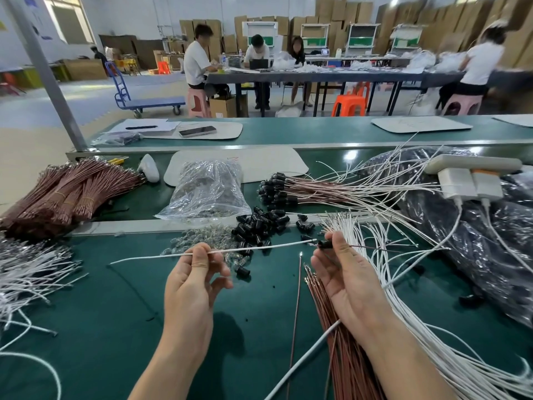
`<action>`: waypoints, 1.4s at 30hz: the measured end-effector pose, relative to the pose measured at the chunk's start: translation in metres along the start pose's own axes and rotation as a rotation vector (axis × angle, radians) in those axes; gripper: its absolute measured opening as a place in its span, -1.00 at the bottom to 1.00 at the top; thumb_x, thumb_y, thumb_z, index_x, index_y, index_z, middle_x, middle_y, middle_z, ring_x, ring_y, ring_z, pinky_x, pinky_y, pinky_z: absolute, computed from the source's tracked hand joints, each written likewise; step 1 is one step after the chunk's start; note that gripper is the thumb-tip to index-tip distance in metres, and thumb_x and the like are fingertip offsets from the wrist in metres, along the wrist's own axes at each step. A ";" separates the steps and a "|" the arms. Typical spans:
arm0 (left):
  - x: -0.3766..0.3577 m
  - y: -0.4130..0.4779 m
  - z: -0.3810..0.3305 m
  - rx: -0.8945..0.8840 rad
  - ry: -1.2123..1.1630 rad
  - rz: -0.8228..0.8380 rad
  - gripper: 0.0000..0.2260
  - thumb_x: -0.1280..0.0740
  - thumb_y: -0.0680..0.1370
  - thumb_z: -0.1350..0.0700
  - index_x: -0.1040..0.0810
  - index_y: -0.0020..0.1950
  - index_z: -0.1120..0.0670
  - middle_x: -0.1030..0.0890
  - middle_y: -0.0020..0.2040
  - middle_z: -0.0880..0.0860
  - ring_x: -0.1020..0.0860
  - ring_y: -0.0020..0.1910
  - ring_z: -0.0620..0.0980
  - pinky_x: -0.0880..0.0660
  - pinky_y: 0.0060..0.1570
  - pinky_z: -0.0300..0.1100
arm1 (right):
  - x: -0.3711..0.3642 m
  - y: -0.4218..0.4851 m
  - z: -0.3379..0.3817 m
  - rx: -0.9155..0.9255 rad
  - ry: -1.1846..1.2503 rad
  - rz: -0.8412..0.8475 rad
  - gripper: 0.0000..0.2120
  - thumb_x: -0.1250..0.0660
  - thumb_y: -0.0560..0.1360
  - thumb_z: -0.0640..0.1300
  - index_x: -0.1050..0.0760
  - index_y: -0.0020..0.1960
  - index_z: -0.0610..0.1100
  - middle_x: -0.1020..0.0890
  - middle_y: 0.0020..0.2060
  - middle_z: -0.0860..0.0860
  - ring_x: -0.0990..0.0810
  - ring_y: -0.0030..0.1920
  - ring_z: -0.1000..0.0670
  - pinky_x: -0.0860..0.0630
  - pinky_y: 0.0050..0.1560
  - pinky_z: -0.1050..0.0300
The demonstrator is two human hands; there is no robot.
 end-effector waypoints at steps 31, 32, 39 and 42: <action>-0.003 -0.001 -0.002 -0.079 0.129 0.028 -0.82 -0.24 0.57 -0.01 -0.54 -0.08 0.07 -0.62 -0.23 0.00 -0.53 -0.34 -0.07 -0.53 -0.39 -0.24 | -0.001 -0.001 -0.006 -0.050 -0.020 0.015 -0.80 -0.42 0.45 -0.08 -0.71 -0.15 -0.21 -0.69 -0.24 -0.16 -0.71 -0.22 -0.03 -0.66 -0.26 0.23; -0.003 -0.001 -0.002 -0.083 0.137 0.028 -0.82 -0.25 0.57 -0.01 -0.54 -0.07 0.07 -0.63 -0.22 0.00 -0.54 -0.34 -0.07 -0.53 -0.39 -0.23 | -0.001 -0.001 -0.006 -0.049 -0.010 0.016 -0.80 -0.42 0.45 -0.08 -0.70 -0.13 -0.22 -0.69 -0.24 -0.16 -0.71 -0.23 -0.04 -0.66 -0.26 0.23; -0.011 -0.007 -0.013 -0.226 0.320 0.057 -0.85 -0.25 0.61 0.04 -0.60 -0.07 -0.05 -0.68 -0.12 0.02 -0.58 -0.30 -0.05 -0.54 -0.34 -0.24 | -0.001 0.000 -0.003 -0.025 0.032 0.003 -0.78 -0.40 0.43 -0.07 -0.65 -0.08 -0.23 -0.67 -0.28 -0.13 -0.69 -0.28 0.00 -0.65 -0.28 0.25; -0.015 -0.010 -0.011 -0.240 0.364 0.078 -0.85 -0.23 0.66 0.14 -0.58 -0.01 0.03 -0.68 -0.10 0.04 -0.59 -0.29 -0.03 -0.56 -0.32 -0.23 | -0.001 -0.001 -0.004 -0.024 0.016 0.003 -0.78 -0.40 0.43 -0.08 -0.65 -0.08 -0.23 -0.67 -0.28 -0.12 -0.69 -0.29 0.01 -0.65 -0.29 0.25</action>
Point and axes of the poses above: each hand's wrist, its own y-axis towards the middle knuckle, its own x-axis out of the back of the hand, z = x × y, the point moved 9 cm from there along y, towards the middle knuckle
